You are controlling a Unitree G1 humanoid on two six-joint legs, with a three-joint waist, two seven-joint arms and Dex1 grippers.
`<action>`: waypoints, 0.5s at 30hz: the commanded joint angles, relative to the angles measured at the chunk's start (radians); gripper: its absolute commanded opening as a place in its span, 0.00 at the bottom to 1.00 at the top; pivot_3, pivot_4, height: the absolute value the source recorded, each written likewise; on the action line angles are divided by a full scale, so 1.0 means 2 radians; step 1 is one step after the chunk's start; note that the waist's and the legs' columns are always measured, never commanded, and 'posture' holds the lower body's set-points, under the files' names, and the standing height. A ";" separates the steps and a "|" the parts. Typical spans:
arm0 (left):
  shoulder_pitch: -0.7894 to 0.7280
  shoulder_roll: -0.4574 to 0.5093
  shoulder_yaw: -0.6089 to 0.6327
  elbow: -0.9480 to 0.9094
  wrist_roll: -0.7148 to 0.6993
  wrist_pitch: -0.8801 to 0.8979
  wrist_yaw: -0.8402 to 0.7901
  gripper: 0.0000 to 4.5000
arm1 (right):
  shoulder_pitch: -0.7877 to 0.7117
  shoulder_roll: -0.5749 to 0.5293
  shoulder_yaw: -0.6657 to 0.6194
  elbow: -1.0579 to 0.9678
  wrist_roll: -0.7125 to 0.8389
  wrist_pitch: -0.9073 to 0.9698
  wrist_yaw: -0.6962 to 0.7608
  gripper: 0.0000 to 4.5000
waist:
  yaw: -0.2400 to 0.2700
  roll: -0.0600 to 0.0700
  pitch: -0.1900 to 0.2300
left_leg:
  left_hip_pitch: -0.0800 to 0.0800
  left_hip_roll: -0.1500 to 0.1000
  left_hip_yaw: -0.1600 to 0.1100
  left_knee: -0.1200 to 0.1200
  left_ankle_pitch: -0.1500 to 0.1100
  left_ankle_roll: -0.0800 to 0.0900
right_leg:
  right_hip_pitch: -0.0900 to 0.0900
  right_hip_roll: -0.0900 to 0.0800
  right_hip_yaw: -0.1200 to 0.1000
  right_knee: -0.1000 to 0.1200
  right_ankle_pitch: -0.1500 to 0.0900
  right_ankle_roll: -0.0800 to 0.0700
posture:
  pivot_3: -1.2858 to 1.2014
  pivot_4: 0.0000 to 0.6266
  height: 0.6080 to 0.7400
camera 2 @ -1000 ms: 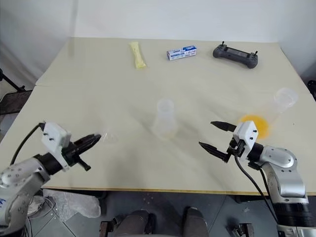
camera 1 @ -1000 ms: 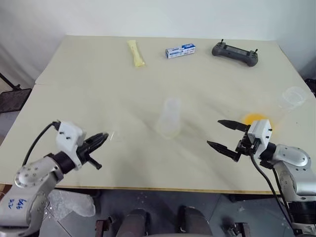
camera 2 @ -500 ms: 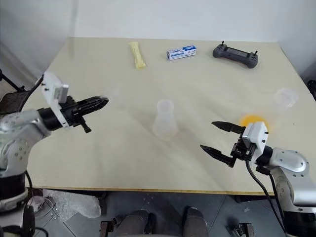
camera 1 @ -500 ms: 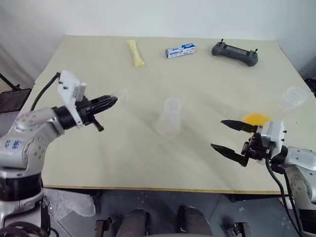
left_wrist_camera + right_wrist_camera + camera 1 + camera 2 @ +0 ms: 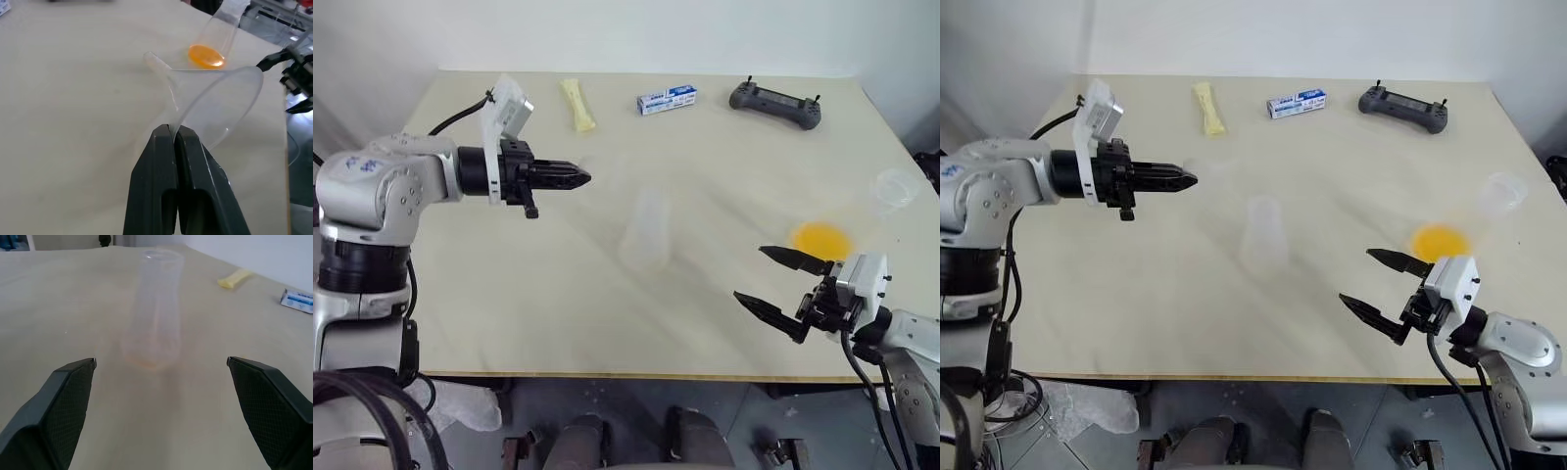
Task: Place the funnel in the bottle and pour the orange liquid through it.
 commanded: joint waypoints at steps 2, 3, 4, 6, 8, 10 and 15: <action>-0.056 0.018 -0.035 0.038 0.008 0.050 -0.046 0.01 | 0.010 0.007 -0.017 -0.024 0.000 -0.013 -0.014 1.00 | 0.001 0.000 0.000 | 0.000 0.000 0.000 0.000 0.000 0.000 | 0.000 0.000 0.000 0.000 0.000 0.000 | 0.52 0.24 1.00; -0.066 0.021 -0.044 0.046 0.010 0.058 -0.057 0.01 | 0.010 0.007 -0.017 -0.023 -0.001 -0.014 -0.016 1.00 | 0.000 0.000 0.000 | 0.000 0.000 0.000 0.000 0.000 0.000 | 0.000 0.000 0.000 0.000 0.000 0.000 | 0.52 0.24 1.00; -0.075 0.023 -0.052 0.054 0.011 0.065 -0.066 0.01 | 0.011 0.008 -0.016 -0.024 -0.002 -0.014 -0.018 1.00 | 0.000 0.000 0.000 | 0.000 0.000 0.000 0.000 0.000 0.000 | 0.000 0.000 0.000 0.000 0.000 0.000 | 0.52 0.24 1.00; -0.088 0.023 -0.065 0.068 0.018 0.068 -0.080 0.01 | 0.010 0.008 -0.015 -0.021 -0.004 -0.015 -0.019 1.00 | 0.000 0.000 0.000 | 0.000 0.000 0.000 0.000 0.000 0.000 | 0.000 0.000 0.000 0.000 0.000 0.000 | 0.52 0.24 1.00; -0.109 0.024 -0.089 0.089 0.031 0.069 -0.103 0.01 | 0.008 0.009 -0.013 -0.016 -0.007 -0.017 -0.020 1.00 | 0.002 0.000 0.000 | 0.000 0.000 0.000 0.000 0.000 0.000 | 0.000 0.000 0.000 0.000 0.000 0.000 | 0.52 0.24 1.00; -0.134 0.023 -0.107 0.116 0.040 0.071 -0.129 0.01 | 0.006 0.010 -0.011 -0.012 -0.009 -0.018 -0.020 1.00 | 0.002 0.000 0.000 | 0.000 0.000 0.000 0.000 0.000 0.000 | 0.000 0.000 0.000 0.000 0.000 0.000 | 0.52 0.24 1.00; -0.180 0.018 -0.151 0.171 0.061 0.067 -0.200 0.01 | -0.001 0.013 -0.004 -0.004 -0.015 -0.022 -0.021 1.00 | 0.000 -0.001 0.000 | -0.001 0.000 0.000 0.000 0.000 0.000 | 0.000 0.000 0.000 0.000 0.000 0.000 | 0.52 0.24 1.00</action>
